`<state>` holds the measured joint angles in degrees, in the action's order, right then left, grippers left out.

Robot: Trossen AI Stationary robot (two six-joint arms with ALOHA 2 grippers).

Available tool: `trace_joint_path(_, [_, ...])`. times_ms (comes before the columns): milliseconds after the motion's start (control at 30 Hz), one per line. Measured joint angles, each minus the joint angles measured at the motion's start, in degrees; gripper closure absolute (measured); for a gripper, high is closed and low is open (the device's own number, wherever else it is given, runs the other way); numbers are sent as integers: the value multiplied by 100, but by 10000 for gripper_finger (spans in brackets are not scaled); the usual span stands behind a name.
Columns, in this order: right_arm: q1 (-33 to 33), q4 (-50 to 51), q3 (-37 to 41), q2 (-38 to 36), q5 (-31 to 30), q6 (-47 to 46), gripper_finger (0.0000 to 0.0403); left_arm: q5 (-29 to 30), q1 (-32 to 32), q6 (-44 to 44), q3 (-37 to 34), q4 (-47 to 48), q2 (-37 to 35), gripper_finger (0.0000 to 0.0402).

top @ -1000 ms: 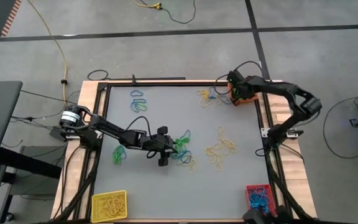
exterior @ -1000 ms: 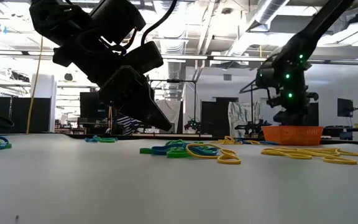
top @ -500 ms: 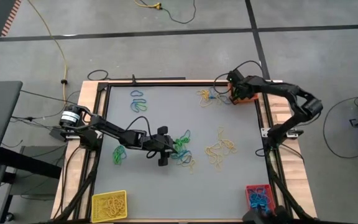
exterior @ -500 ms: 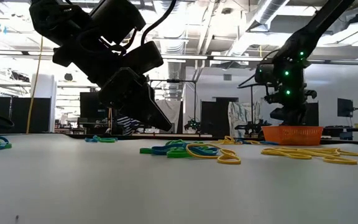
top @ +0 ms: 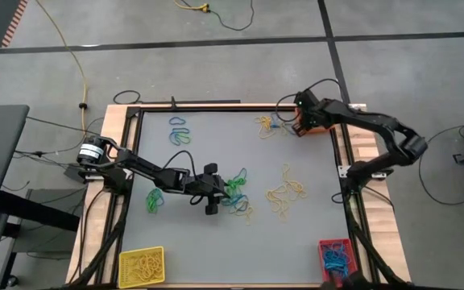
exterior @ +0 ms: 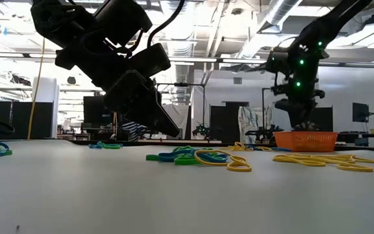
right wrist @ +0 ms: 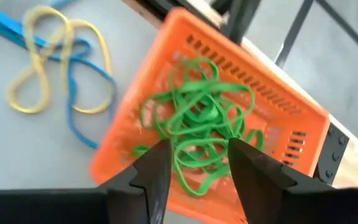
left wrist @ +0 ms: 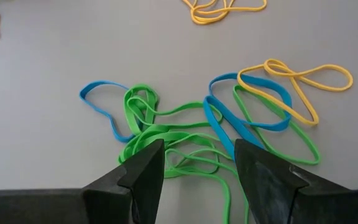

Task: Sort rubber bands into baskets
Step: Put the green rubber band into the orange bin

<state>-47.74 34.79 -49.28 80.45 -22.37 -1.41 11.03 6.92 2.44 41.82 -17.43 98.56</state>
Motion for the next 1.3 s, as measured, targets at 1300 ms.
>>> trace_joint_path(1300, [3865, -102, 23, -1555, 173, -471, 214, 10, 0, 17, 0, 0, 0, 216])
